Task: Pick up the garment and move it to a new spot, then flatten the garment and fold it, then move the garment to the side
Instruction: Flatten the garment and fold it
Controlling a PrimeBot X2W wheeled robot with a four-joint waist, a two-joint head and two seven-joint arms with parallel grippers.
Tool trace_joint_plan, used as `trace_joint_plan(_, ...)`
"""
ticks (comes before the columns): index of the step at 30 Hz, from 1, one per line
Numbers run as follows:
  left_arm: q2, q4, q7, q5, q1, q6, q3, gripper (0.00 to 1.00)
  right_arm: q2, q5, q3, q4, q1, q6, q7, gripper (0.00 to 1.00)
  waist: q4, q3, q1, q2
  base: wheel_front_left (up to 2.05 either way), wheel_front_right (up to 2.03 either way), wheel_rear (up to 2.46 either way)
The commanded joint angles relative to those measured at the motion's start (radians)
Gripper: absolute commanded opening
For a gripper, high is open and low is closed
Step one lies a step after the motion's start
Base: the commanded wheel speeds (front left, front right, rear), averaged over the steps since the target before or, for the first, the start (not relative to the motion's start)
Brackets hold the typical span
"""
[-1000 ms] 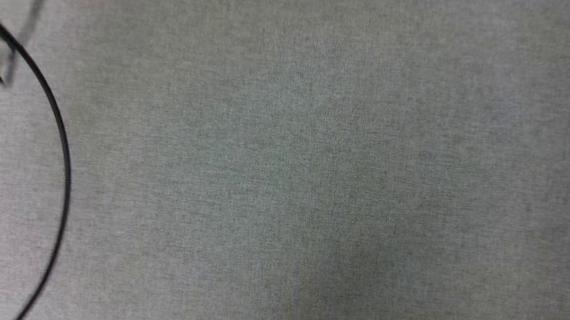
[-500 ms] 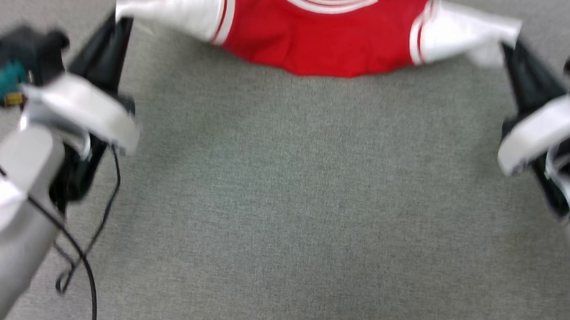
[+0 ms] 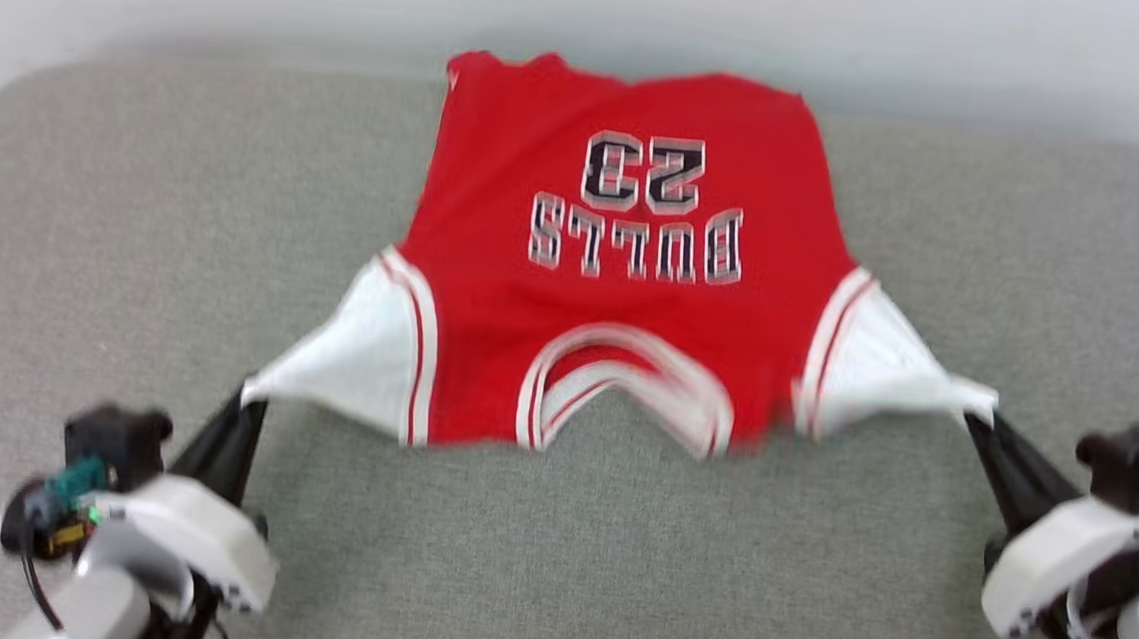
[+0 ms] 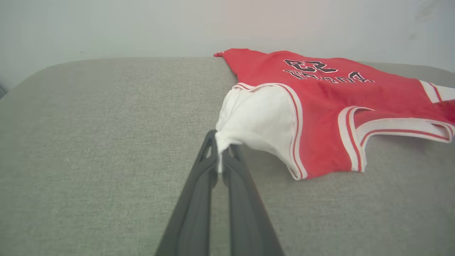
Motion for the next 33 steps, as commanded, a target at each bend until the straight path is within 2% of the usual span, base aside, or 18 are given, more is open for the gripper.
trace_joint_plan(1, -0.005, -0.003, -0.003, -0.008, 0.034, 0.009, 0.003, 0.00, 0.003, 0.003, -0.012, -0.013, 0.046, -0.001, 0.005, 0.00, -0.003, -0.043, 0.0003, -0.0001, 0.00, 0.00, 0.00)
trace_joint_plan(11, -0.006, -0.026, 0.000, -0.087, 0.281, 0.056, 0.023, 0.00, 0.020, -0.021, -0.123, -0.134, 0.342, -0.001, 0.056, 0.00, -0.019, -0.148, 0.0003, -0.0001, 0.00, 0.00, 0.00)
trace_joint_plan(19, -0.007, -0.060, -0.002, -0.134, 0.446, 0.093, 0.072, 0.00, 0.038, -0.037, -0.200, -0.200, 0.531, -0.001, 0.088, 0.00, -0.025, -0.184, 0.0003, -0.0001, 0.00, 0.00, 0.00)
trace_joint_plan(27, -0.019, -0.057, -0.002, -0.117, 0.478, 0.086, 0.085, 0.00, 0.075, -0.033, -0.242, -0.206, 0.596, -0.001, 0.103, 0.00, -0.022, -0.188, 0.0003, -0.0001, 0.00, 0.00, 0.00)
trace_joint_plan(28, -0.021, -0.057, -0.002, -0.114, 0.474, 0.086, 0.084, 0.00, 0.079, -0.032, -0.247, -0.212, 0.589, -0.001, 0.104, 0.03, -0.022, -0.189, 0.0003, -0.0001, 0.00, 0.00, 0.00)
trace_joint_plan(29, -0.023, -0.057, -0.002, -0.109, 0.470, 0.083, 0.083, 0.00, 0.085, -0.031, -0.253, -0.218, 0.580, -0.001, 0.103, 0.35, -0.022, -0.188, 0.0003, -0.0001, 0.00, 0.00, 0.00)
trace_joint_plan(30, -0.026, -0.057, -0.002, -0.106, 0.465, 0.080, 0.082, 0.00, 0.090, -0.031, -0.259, -0.227, 0.571, -0.001, 0.098, 0.82, -0.022, -0.188, 0.0003, -0.0001, 0.00, 0.00, 0.00)
trace_joint_plan(31, -0.030, -0.058, -0.002, -0.101, 0.460, 0.078, 0.083, 0.00, 0.095, -0.034, -0.267, -0.237, 0.562, -0.001, 0.091, 1.00, -0.022, -0.188, 0.0003, -0.0001, 0.00, 0.00, 0.00)
trace_joint_plan(33, -0.036, -0.061, -0.002, -0.093, 0.451, 0.075, 0.084, 0.00, 0.105, -0.038, -0.276, -0.262, 0.547, -0.001, 0.083, 1.00, -0.021, -0.188, 0.0003, -0.0001, 0.00, 0.00, 0.00)
